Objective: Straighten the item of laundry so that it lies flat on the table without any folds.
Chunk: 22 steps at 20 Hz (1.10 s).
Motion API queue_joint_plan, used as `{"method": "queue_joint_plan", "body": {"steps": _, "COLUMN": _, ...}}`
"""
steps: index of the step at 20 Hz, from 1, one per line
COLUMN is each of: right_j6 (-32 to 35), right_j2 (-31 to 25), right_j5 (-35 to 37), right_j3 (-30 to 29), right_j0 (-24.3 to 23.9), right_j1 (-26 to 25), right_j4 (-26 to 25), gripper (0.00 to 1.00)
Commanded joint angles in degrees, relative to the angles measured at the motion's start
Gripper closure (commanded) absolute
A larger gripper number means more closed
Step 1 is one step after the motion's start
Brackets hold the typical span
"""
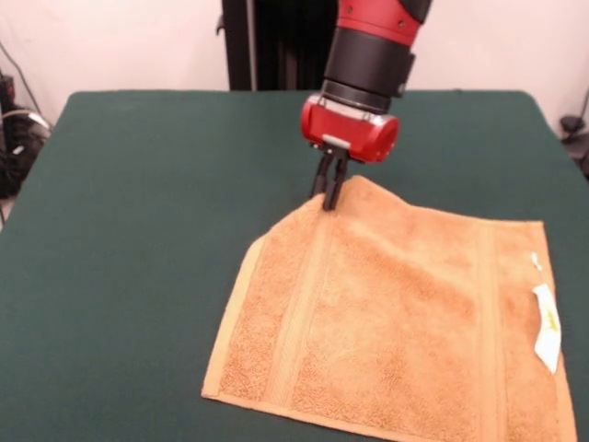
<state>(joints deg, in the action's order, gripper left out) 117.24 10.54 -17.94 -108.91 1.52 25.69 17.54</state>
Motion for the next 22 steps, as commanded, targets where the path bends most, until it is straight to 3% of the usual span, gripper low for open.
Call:
{"method": "queue_joint_plan", "body": {"steps": 1, "right_j6": 6.7, "right_j2": -1.38, "right_j5": 1.5, "right_j3": 1.92, "right_j0": -2.09, "right_j1": -3.1, "right_j4": -1.7, "gripper": 1.0}}
{"method": "queue_joint_plan", "body": {"steps": 9, "right_j6": 6.38, "right_j2": -3.74, "right_j5": 0.98, "right_j3": 1.41, "right_j0": -6.32, "right_j1": -2.62, "right_j4": -6.44, "gripper": 1.0}}
{"method": "queue_joint_plan", "body": {"steps": 22, "right_j6": 6.43, "right_j2": -6.08, "right_j5": 1.39, "right_j3": -3.39, "right_j0": -17.11, "right_j1": 1.38, "right_j4": -21.91, "gripper": 1.0}}
